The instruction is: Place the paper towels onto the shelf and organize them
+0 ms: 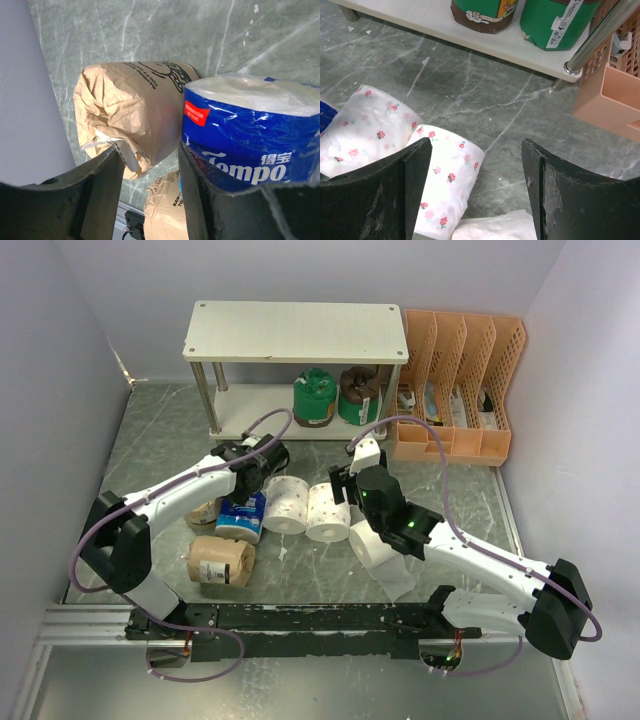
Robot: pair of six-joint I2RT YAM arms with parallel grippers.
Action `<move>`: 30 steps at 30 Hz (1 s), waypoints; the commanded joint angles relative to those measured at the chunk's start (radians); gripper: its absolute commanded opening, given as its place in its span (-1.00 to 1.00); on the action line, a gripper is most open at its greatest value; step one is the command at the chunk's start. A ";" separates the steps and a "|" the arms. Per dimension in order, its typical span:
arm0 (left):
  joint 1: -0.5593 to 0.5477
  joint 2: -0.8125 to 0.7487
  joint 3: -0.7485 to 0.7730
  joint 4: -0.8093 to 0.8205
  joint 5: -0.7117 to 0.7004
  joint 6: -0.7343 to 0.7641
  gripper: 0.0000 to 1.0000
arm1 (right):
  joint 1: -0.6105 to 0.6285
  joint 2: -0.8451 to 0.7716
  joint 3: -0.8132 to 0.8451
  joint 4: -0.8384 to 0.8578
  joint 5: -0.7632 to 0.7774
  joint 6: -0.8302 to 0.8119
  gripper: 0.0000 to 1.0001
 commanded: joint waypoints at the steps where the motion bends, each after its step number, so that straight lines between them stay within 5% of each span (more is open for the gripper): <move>1: -0.009 0.013 0.040 -0.035 -0.078 -0.021 0.17 | 0.001 0.002 -0.014 0.008 0.006 0.009 0.44; 16: 0.016 0.035 -0.008 0.005 -0.124 -0.018 0.28 | 0.001 0.016 -0.016 0.007 -0.005 0.004 0.44; 27: 0.021 0.098 -0.063 0.068 -0.068 0.001 0.08 | 0.002 0.018 -0.019 0.007 -0.008 0.004 0.44; 30: 0.020 0.109 -0.069 0.092 -0.024 0.026 -0.24 | 0.001 0.018 -0.019 0.007 -0.010 0.004 0.44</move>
